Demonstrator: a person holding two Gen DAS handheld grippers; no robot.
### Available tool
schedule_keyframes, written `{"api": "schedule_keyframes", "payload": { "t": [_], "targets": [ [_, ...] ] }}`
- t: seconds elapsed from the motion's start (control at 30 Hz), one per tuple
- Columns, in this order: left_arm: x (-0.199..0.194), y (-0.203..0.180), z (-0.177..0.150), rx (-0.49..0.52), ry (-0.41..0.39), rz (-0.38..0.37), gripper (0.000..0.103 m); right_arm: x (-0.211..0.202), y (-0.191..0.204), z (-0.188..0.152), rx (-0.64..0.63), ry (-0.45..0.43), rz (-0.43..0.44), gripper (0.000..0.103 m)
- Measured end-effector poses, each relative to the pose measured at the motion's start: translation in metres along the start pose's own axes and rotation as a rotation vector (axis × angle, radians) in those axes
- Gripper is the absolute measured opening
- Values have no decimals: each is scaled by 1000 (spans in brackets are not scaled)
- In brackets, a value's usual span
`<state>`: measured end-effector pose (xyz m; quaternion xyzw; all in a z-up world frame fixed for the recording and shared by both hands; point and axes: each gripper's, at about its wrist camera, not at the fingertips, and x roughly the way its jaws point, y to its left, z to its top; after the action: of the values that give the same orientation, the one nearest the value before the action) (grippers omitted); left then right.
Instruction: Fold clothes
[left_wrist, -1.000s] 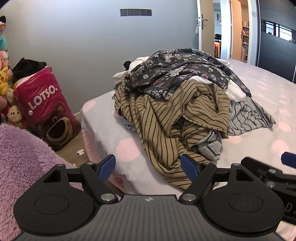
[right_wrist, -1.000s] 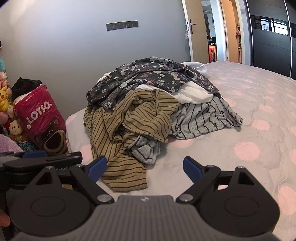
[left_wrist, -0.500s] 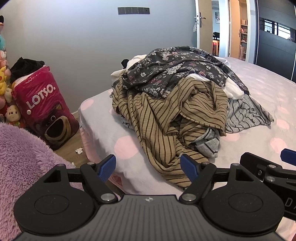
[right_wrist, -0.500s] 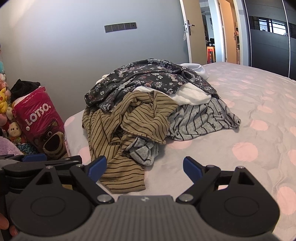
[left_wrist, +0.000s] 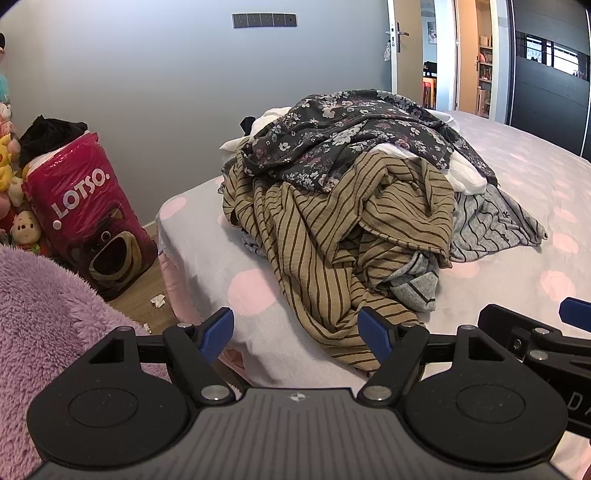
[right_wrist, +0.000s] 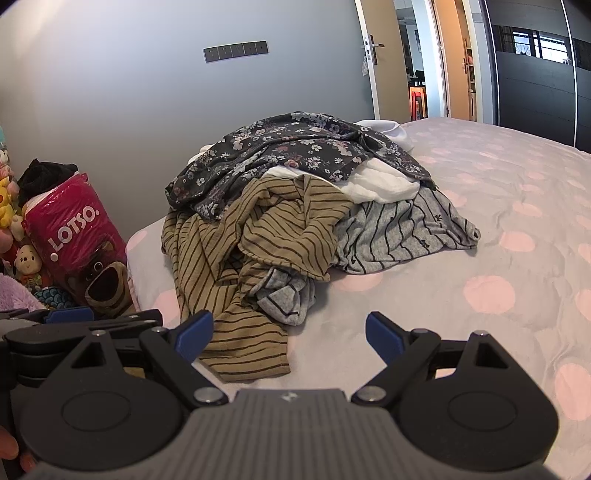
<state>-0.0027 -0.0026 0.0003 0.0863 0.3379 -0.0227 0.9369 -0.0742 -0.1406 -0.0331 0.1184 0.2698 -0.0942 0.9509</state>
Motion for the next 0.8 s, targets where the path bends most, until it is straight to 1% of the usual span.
{"api": "schedule_keyframes", "payload": {
  "t": [0.17, 0.8],
  "targets": [
    [1, -1, 0, 8, 5, -3, 69, 1, 1, -1, -3, 4, -5, 91],
    [3, -3, -1, 26, 19, -5, 69, 1, 0, -2, -3, 15, -15, 91]
  ]
}}
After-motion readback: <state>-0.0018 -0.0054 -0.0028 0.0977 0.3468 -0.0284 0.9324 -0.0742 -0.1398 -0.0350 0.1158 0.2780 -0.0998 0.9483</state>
